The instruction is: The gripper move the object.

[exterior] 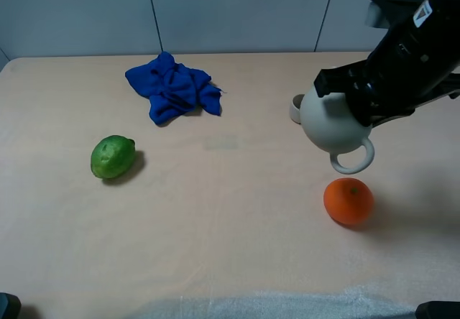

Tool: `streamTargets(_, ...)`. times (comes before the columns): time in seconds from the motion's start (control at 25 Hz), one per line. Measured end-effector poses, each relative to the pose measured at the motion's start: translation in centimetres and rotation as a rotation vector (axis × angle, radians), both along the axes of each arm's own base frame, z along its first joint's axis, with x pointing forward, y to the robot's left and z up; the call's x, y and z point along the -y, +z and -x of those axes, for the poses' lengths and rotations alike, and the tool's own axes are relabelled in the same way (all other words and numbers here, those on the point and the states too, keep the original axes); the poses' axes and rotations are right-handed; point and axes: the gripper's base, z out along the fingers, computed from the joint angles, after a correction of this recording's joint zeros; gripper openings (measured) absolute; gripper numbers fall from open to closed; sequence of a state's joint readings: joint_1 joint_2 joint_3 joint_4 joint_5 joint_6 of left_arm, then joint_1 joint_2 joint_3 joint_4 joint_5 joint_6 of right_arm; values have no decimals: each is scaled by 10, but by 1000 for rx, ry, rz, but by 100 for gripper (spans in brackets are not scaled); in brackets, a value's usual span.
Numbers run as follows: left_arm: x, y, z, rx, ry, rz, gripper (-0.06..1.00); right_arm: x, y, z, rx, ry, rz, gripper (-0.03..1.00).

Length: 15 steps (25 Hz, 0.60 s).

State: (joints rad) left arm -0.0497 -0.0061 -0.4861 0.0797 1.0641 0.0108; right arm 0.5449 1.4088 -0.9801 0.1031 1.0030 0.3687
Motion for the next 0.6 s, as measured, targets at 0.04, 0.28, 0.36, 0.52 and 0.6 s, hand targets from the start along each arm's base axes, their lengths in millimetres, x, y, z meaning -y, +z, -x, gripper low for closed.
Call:
streamTargets(0.04, 0, 0, 0, 0, 0, 0, 99, -7, -1, -1, -3, 16, 0, 0)
streamTargets(0.28, 0, 0, 0, 0, 0, 0, 99, -50, -6, -5, -19, 113, 7, 0)
streamTargets(0.36, 0, 0, 0, 0, 0, 0, 99, -64, -10, -6, -27, 142, 11, 0)
streamTargets(0.52, 0, 0, 0, 0, 0, 0, 99, -91, -16, -9, -32, 195, 15, 0)
streamTargets(0.6, 0, 0, 0, 0, 0, 0, 99, -103, -18, -10, -33, 215, 16, 0)
